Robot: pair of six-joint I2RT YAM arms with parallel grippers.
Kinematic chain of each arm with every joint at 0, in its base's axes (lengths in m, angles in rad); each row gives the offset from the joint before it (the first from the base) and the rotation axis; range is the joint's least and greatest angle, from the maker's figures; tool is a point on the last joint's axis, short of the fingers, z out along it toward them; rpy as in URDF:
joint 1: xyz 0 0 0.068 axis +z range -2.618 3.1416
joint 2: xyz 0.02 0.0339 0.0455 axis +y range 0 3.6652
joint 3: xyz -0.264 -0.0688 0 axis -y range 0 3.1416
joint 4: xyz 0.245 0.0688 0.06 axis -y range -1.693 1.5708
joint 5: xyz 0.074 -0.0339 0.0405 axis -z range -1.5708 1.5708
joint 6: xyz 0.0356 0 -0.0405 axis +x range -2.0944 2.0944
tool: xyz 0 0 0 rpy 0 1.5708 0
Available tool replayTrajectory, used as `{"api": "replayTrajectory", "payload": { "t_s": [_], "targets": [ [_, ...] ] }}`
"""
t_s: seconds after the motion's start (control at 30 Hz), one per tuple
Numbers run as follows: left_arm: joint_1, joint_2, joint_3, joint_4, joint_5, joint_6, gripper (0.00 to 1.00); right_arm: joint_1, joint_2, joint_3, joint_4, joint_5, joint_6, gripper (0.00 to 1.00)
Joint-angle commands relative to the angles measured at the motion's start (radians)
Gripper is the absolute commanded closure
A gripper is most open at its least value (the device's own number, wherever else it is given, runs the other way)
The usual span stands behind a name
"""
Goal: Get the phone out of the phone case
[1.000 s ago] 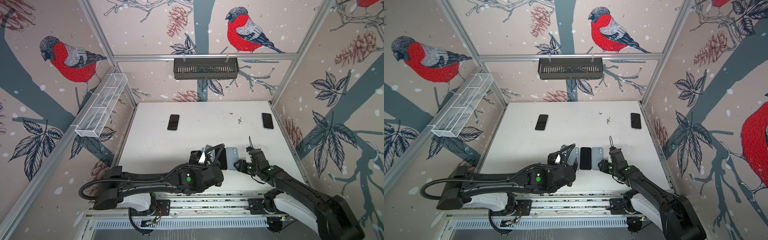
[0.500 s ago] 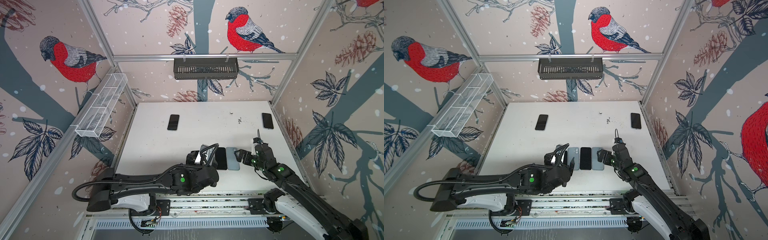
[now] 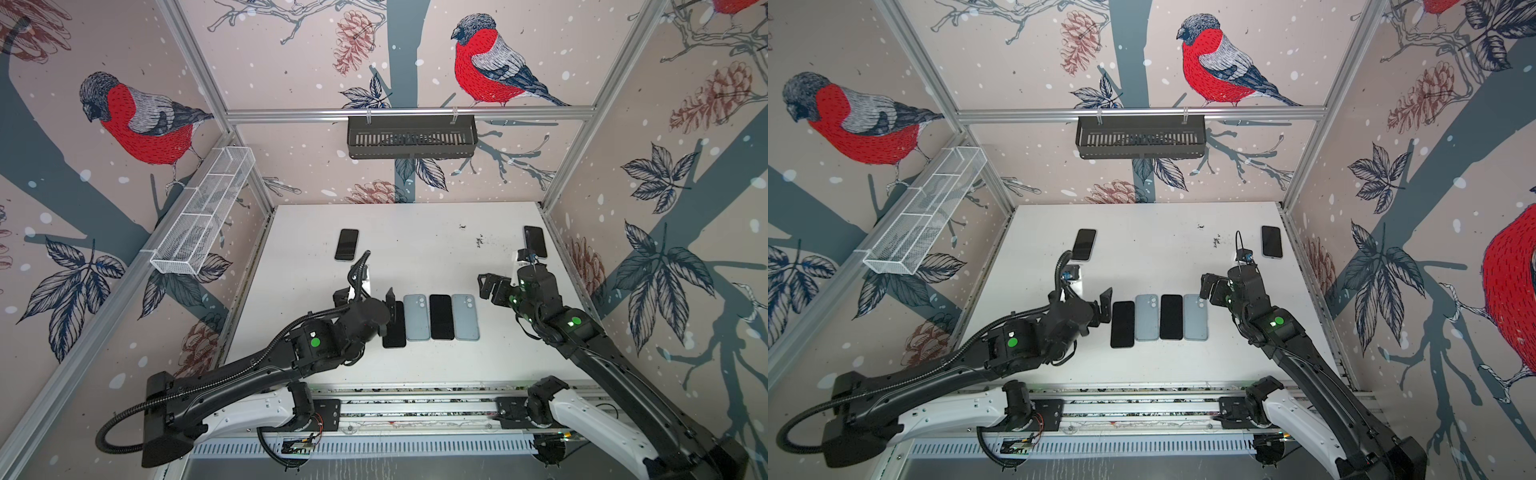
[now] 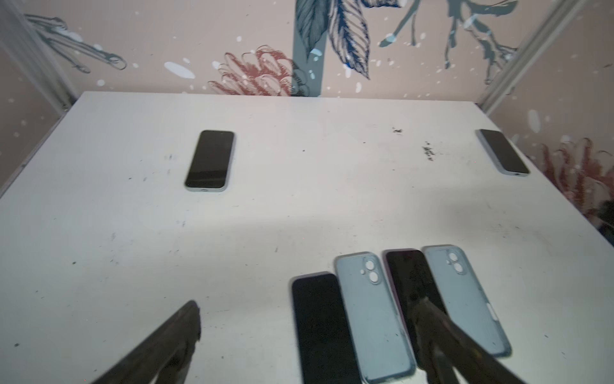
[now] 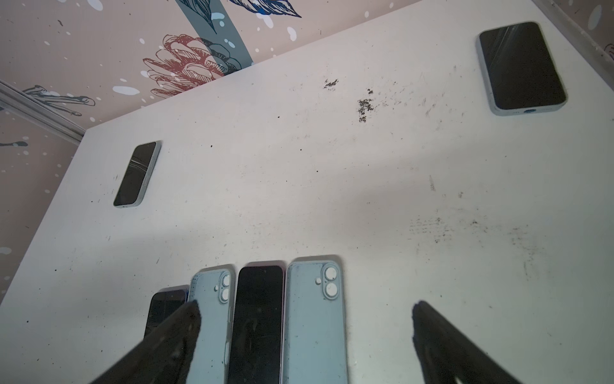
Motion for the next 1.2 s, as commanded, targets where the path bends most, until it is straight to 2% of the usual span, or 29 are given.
{"api": "replayTrajectory", "payload": {
  "t_s": [0.0, 0.13, 0.2, 0.43, 0.6, 0.73, 0.93, 1.17],
  "targets": [
    [0.141, 0.050, 0.062, -0.095, 0.117, 0.056, 0.01, 0.010, -0.020, -0.018, 0.039, -0.051, -0.019, 0.00],
    [0.429, 0.190, 0.161, -0.102, 0.302, 0.241, 0.03, 0.028, -0.021, -0.038, 0.092, -0.120, -0.022, 0.00],
    [0.533, 0.260, 0.196, -0.084, 0.385, 0.327, 0.03, 0.041, -0.006, -0.045, 0.121, -0.154, -0.022, 0.00],
    [0.737, 0.552, 0.374, -0.067, 0.531, 0.509, 0.03, 0.154, 0.082, -0.069, 0.238, -0.173, -0.035, 0.00],
    [0.803, 0.733, 0.481, -0.046, 0.629, 0.602, 0.03, 0.281, 0.144, -0.085, 0.300, -0.131, -0.052, 0.00],
    [0.828, 0.881, 0.588, -0.073, 0.654, 0.624, 0.03, 0.376, 0.202, -0.070, 0.324, -0.051, -0.075, 0.00],
    [0.872, 1.096, 0.783, -0.153, 0.662, 0.625, 0.03, 0.446, 0.299, -0.037, 0.362, -0.041, -0.089, 0.00],
    [0.877, 1.260, 0.955, -0.192, 0.669, 0.647, 0.03, 0.500, 0.422, 0.036, 0.357, -0.043, -0.107, 0.00]
  ]
}}
